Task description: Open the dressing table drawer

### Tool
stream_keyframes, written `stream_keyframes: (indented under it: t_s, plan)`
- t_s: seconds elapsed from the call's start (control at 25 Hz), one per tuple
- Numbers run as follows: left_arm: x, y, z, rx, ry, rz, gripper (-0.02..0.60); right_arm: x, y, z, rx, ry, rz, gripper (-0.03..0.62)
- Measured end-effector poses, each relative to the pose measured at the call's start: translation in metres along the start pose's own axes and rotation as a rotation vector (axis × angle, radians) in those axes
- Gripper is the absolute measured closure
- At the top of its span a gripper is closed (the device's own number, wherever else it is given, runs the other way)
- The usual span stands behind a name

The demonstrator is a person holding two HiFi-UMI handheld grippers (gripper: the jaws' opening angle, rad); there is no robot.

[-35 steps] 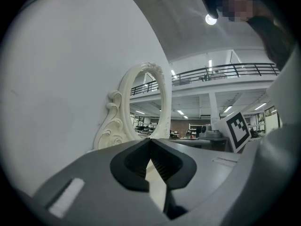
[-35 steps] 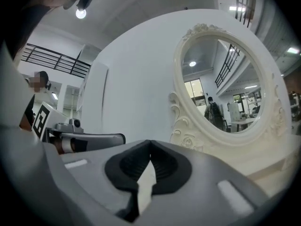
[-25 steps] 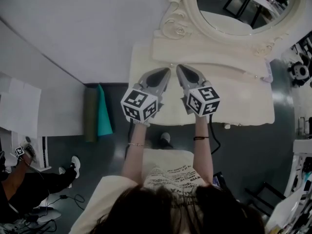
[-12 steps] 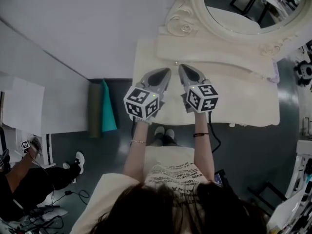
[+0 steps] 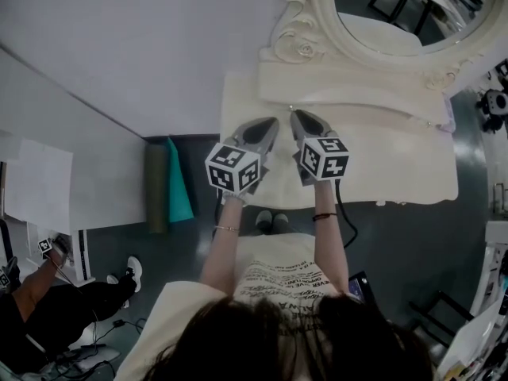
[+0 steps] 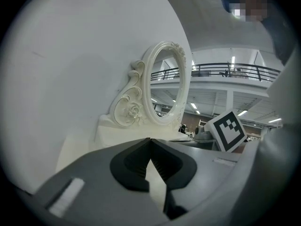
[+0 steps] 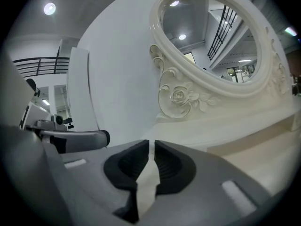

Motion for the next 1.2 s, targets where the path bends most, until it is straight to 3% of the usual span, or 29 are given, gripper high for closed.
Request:
stream_keyframes:
  t_s: [0.56, 1.2]
  plan:
    - [-0.007, 0.029, 0.023, -0.065, -0.007, -0.088, 0.584, 0.021, 0.025, 0.026, -0.122, -0.011, 0.055, 0.542]
    - [-0.021, 0.045, 0.037, -0.103, -0.056, -0.121, 0.584, 0.039, 0.043, 0.059, -0.219, -0.012, 0.105, 0.470]
Point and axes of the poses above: the fingertips, and each gripper's own axes: z forward along the fingers, x to its right, y out of its underside, the point moved 1 cm from there along -z, backward along the fingers, and after that the axes turned 9 degrees about -x, right-handed, at the moved point
